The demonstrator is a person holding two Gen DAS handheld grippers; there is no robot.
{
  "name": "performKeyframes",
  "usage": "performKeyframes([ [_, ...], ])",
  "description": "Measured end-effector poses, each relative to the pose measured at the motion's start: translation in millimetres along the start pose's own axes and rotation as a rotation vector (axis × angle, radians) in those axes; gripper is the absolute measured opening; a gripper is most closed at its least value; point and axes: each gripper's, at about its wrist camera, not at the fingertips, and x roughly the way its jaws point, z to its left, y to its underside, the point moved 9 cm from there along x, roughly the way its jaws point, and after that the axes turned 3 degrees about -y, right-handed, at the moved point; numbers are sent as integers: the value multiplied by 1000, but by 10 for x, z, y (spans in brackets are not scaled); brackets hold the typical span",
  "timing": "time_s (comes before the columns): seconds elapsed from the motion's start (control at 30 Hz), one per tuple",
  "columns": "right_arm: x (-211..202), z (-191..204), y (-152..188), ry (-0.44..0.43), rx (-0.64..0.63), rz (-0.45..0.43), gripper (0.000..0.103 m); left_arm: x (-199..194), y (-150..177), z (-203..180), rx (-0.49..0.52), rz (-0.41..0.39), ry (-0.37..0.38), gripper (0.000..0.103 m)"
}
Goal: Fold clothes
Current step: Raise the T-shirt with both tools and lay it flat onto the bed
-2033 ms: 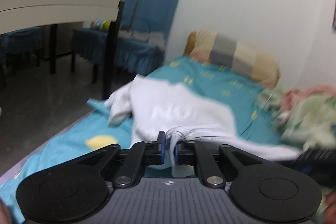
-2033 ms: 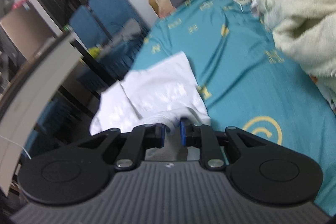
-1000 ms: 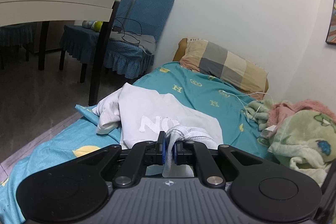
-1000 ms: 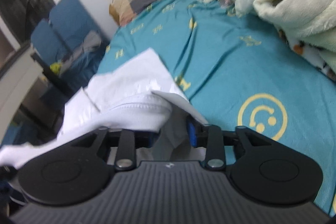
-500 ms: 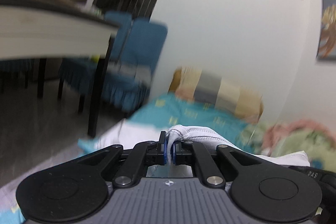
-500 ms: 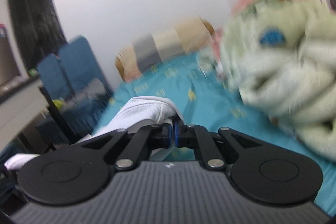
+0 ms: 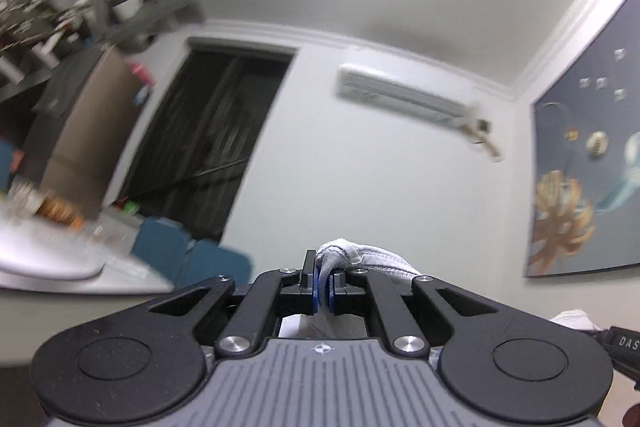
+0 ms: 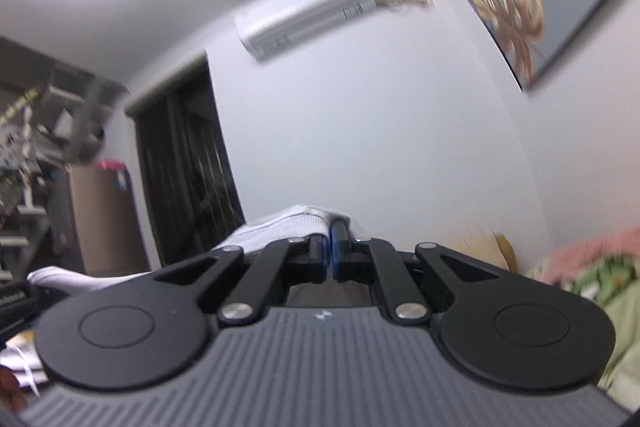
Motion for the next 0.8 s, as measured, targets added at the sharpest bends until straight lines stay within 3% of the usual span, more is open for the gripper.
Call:
performKeyframes([
  [0.13,-162,105,-393,-17,-25,-27,5,-276,-581,-272,22,-27,66,5],
  [0.33,-406,264,-982,-42,-63,-68,6,-520,-1193,-571,18,-55,100,5],
  [0.47,-570,371,-1375,-59,-88,-95,5,-257,-1180,-622,13,2,100,5],
  [0.53,-467,326,-1385,-51,-99,-82,5,11,-1009,-604,16,44,89,5],
  [0.67,257,-44,-880,11,-118,20,6,821,-334,-467,44,124,37,5],
  [0.8,1169,-493,-199,79,-126,119,6,1873,499,-247,56,204,-26,5],
])
